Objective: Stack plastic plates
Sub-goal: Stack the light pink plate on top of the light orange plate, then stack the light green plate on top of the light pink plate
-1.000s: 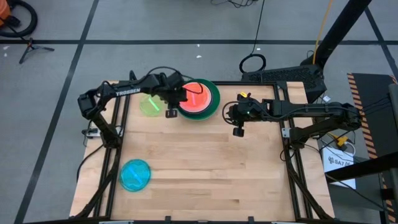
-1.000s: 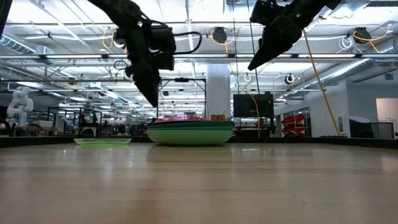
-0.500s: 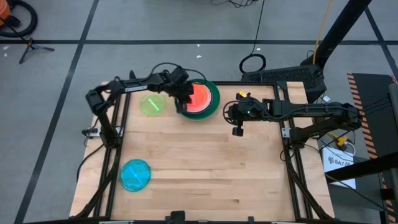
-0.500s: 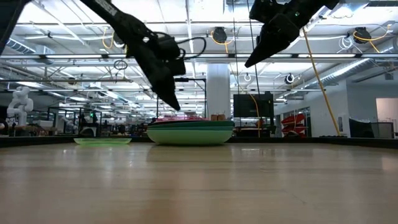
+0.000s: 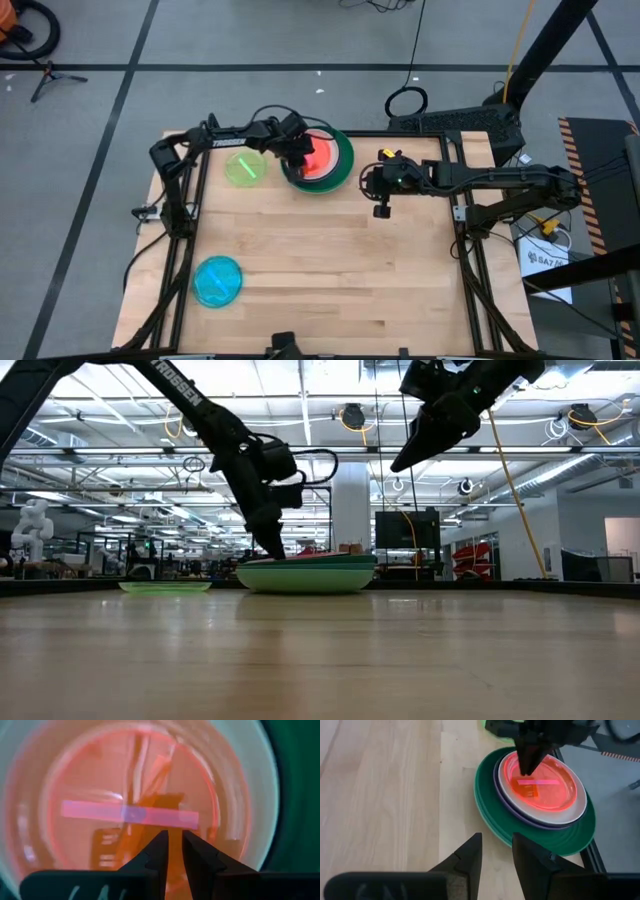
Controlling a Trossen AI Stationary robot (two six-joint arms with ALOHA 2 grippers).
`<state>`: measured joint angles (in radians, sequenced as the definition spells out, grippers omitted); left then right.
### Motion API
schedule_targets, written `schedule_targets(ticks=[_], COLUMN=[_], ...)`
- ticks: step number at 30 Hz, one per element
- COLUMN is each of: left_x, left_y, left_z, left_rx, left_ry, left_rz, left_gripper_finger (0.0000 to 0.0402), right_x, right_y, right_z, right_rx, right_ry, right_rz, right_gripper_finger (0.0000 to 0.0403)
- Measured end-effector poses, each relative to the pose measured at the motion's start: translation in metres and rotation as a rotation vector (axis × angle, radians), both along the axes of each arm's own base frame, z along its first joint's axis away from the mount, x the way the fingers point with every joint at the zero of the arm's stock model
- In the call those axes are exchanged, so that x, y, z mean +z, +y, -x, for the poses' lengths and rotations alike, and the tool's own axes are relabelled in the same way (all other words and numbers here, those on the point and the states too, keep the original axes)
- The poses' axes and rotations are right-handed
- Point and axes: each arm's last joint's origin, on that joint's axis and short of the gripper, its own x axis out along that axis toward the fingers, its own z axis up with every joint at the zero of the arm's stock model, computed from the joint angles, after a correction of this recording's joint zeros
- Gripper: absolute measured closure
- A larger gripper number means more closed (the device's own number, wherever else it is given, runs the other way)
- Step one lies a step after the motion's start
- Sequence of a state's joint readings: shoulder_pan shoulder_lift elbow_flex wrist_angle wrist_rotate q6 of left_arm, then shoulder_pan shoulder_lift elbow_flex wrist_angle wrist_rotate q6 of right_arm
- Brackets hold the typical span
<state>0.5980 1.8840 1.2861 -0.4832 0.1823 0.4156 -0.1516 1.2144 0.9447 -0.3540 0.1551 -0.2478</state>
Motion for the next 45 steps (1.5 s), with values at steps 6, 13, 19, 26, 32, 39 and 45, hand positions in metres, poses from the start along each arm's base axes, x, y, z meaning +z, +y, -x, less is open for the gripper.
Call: schedule_targets(ticks=[6,13,19,26,32,39,45], left_x=[0.026,0.052,0.051,0.050,0.050,0.050,0.031], left_y=[-0.007,-0.005,0.019,0.055,0.071,0.073,0.068], left_z=[0.011,0.051,0.098,0.151,0.178,0.183,0.184], left_rx=[0.000,0.103,0.313,0.538,0.655,0.671,0.683], left_ry=[-0.014,0.082,0.213,0.216,0.200,0.197,0.240], left_rz=[-0.010,0.064,0.212,0.269,0.286,0.287,0.340], left_gripper_finger=[0.0339,0.0339,0.0339,0.0339,0.0339,0.0339,0.0339], right_x=[0.000,0.000,0.000,0.000,0.000,0.000,0.000], right_y=[0.000,0.000,0.000,0.000,0.000,0.000,0.000], right_z=[0.000,0.000,0.000,0.000,0.000,0.000,0.000], right_rx=[-0.004,-0.005,-0.010,-0.011,-0.010,-0.010,-0.010], right_ry=[0.000,-0.001,-0.002,-0.002,-0.002,-0.001,-0.002], right_rz=[-0.004,-0.006,-0.012,-0.013,-0.012,-0.012,-0.013], right_gripper_finger=[0.0303,0.0303,0.0303,0.0303,0.0303,0.0303,0.0303])
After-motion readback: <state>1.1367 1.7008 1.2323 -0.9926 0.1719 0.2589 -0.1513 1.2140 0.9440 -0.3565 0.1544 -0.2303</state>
